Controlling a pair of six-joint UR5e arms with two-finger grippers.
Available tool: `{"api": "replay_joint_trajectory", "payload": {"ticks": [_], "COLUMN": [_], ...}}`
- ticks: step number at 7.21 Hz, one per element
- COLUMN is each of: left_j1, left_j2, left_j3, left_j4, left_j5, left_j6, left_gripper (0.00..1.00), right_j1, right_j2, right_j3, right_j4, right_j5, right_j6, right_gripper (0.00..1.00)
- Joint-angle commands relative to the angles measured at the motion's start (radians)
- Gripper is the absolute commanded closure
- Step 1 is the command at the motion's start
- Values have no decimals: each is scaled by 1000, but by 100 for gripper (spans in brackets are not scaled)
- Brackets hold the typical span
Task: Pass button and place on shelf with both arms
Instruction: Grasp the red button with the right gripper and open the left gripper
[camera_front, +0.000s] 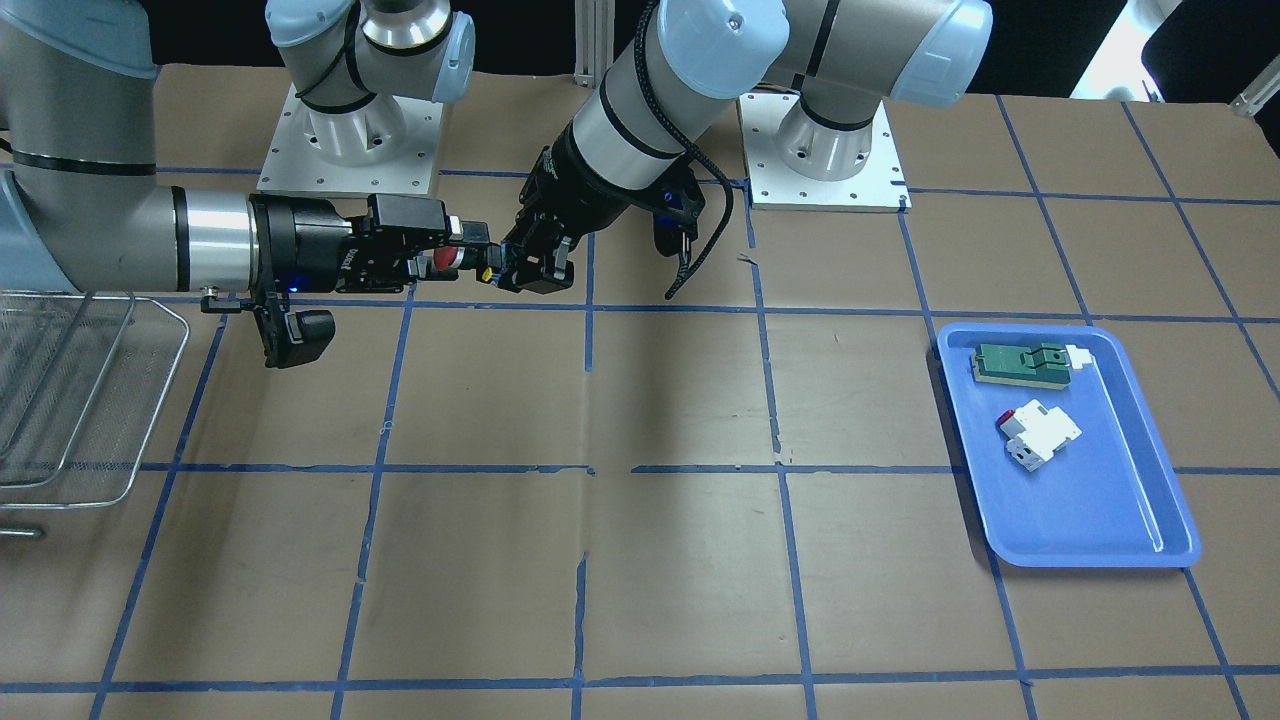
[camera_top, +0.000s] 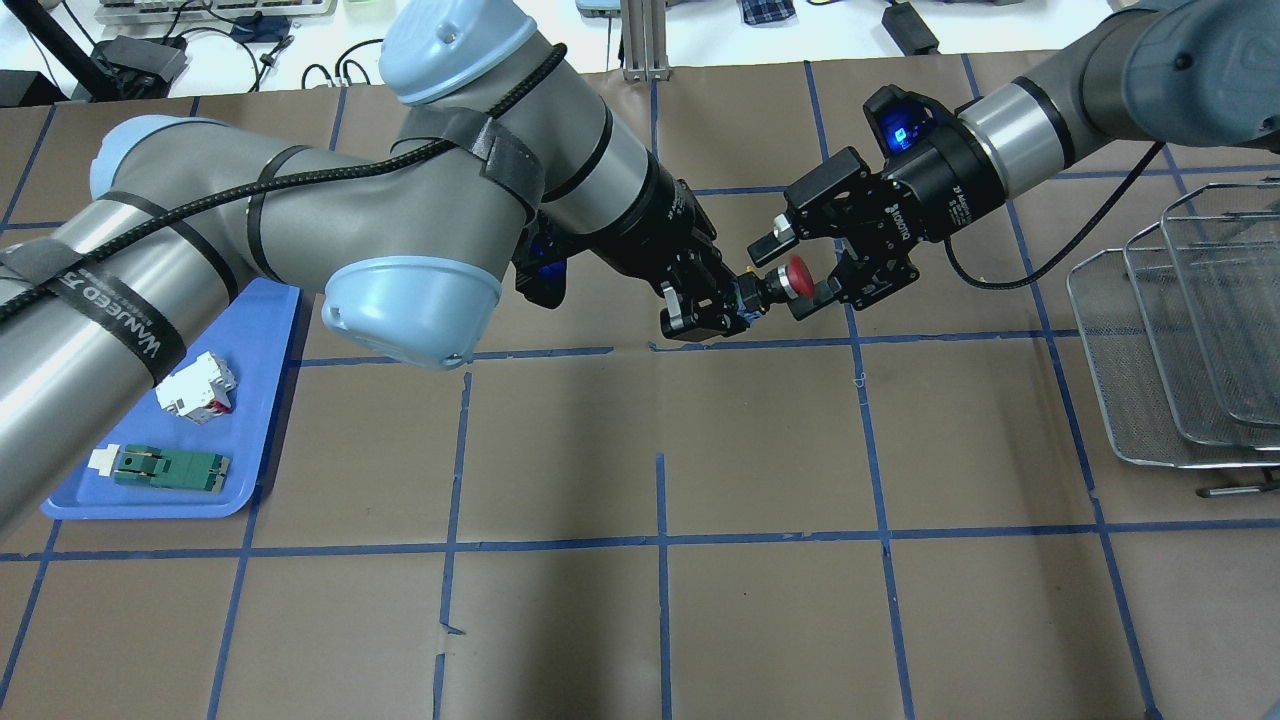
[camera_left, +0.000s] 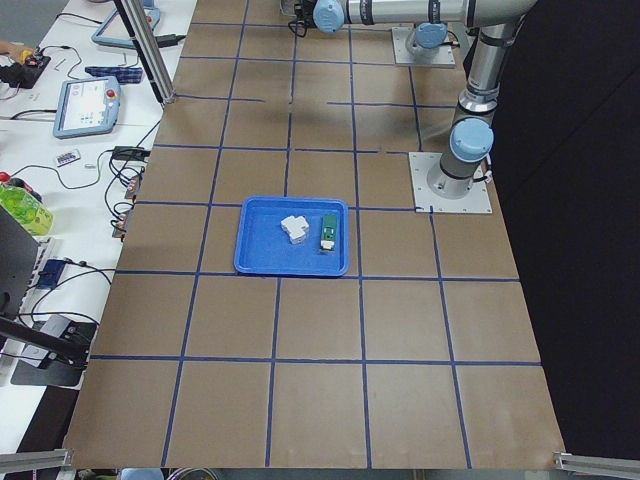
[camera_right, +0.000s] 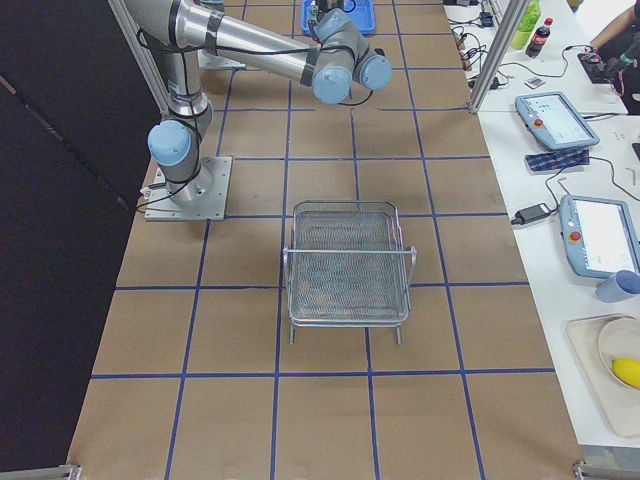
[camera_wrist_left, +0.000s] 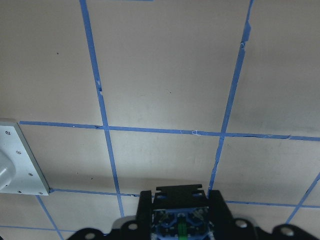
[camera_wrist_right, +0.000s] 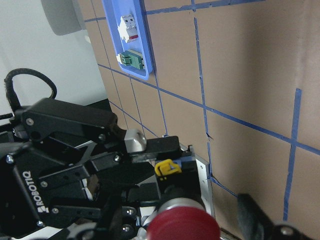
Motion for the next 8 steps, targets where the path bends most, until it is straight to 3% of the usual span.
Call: {"api": "replay_joint_trajectory", "payload": {"ticks": [1, 7, 8], "left_j1": [0, -2, -2], "left_j2": [2, 10, 11], "left_j3": [2, 9, 9], "left_j4": [1, 1, 1], "left_j5": [-2, -3, -3], "left_j6": [-1, -7, -7], "left_gripper": [100, 100, 100], "right_j1": [0, 1, 1], "right_j2": [0, -17, -24], "right_j3": [-1, -3, -3], "right_j4": [4, 13, 13], "right_j5": [-21, -15, -15], "right_j6": [11, 15, 18], "right_gripper": [17, 23, 43]}}
